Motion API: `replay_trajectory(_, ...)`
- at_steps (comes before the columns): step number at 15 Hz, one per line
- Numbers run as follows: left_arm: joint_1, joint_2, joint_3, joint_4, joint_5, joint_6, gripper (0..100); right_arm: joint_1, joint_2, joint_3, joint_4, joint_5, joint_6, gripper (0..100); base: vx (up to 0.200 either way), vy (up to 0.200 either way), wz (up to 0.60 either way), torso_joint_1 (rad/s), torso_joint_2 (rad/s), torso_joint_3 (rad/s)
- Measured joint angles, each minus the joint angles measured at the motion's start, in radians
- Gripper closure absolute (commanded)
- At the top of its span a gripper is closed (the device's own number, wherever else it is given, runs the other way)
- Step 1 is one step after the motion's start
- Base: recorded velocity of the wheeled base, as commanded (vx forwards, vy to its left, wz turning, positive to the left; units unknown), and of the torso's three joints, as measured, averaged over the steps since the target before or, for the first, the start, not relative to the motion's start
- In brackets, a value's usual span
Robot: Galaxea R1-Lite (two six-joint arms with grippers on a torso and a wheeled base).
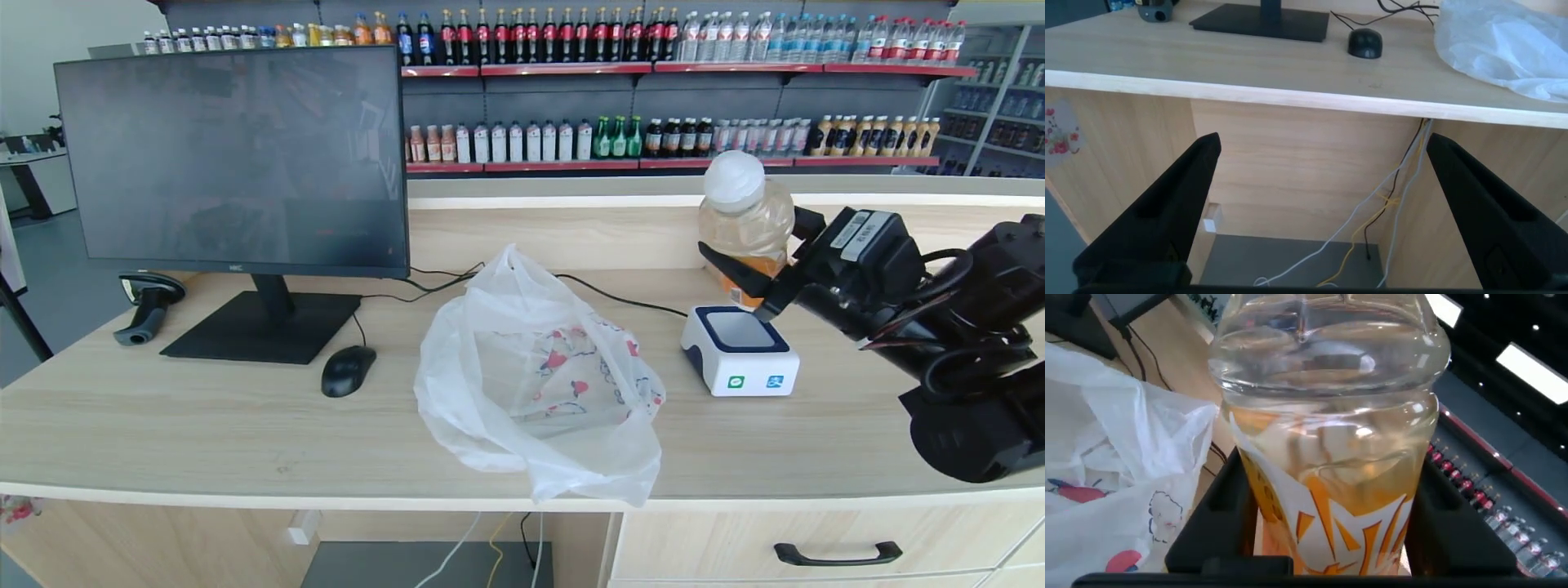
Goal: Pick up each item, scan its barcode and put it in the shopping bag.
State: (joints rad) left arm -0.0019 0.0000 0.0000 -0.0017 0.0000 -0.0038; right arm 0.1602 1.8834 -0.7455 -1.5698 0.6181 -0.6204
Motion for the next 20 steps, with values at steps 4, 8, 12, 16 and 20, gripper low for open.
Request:
replay_trajectory(4,0.0,0.0,0.0,-0.001,0.0,0.001,0,-0.01,0.002,0.043,-0.001,0.116,-0.102,100,0.0,0.0,0.0,0.0,0.0,0.0)
replay_trajectory(8,0.001,0.0,0.0,-0.003,0.0,0.004,0,-0.041,0.009,0.063,0.0,0.183,-0.134,100,0.0,0.0,0.0,0.0,0.0,0.0)
replay_trajectory(12,0.0,0.0,0.0,-0.004,0.0,0.006,0,-0.038,0.011,0.04,-0.002,0.229,-0.156,100,0.0,0.0,0.0,0.0,0.0,0.0)
replay_trajectory(16,0.001,0.0,0.0,-0.003,0.0,0.006,0,-0.087,0.054,0.006,0.0,0.236,-0.144,100,0.0,0.0,0.0,0.0,0.0,0.0)
replay_trajectory(20,0.0,0.0,0.0,-0.001,0.0,0.004,0,-0.115,0.098,-0.011,0.0,0.237,-0.148,100,0.0,0.0,0.0,0.0,0.0,0.0)
